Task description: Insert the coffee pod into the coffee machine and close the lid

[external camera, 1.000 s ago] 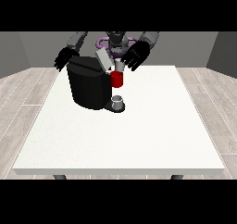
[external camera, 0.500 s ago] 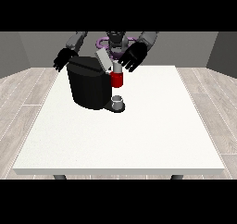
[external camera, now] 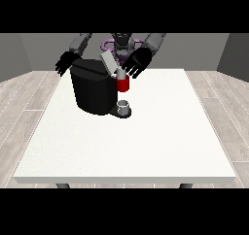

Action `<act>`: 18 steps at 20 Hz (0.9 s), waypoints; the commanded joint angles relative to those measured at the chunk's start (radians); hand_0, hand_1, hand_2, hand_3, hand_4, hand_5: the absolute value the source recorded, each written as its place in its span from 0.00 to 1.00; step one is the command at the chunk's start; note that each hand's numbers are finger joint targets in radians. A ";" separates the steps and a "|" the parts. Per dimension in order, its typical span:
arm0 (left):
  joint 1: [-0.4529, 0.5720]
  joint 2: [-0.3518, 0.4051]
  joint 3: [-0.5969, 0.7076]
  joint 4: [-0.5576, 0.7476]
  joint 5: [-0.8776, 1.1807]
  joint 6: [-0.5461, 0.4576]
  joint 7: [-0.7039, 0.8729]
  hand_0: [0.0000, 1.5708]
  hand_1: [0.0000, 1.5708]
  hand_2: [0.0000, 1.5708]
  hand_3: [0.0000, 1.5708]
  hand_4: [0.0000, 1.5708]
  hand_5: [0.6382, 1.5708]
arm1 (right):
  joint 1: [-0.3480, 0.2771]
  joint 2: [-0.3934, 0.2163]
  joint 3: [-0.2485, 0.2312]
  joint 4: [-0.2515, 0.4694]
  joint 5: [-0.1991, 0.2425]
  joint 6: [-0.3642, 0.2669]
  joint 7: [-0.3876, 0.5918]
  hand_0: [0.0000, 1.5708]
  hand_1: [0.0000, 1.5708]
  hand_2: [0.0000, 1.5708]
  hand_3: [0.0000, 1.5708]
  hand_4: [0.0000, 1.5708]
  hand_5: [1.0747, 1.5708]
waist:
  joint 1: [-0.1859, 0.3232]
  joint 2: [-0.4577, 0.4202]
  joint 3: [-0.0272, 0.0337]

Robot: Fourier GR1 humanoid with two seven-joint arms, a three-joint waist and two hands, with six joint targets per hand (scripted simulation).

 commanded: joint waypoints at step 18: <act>0.008 -0.030 -0.009 0.017 -0.044 0.025 -0.002 0.73 0.73 0.75 0.65 0.29 1.00 | -0.036 -0.008 0.008 -0.010 0.002 -0.002 0.024 0.00 0.00 0.00 0.00 0.28 1.00 | 0.009 0.029 -0.0004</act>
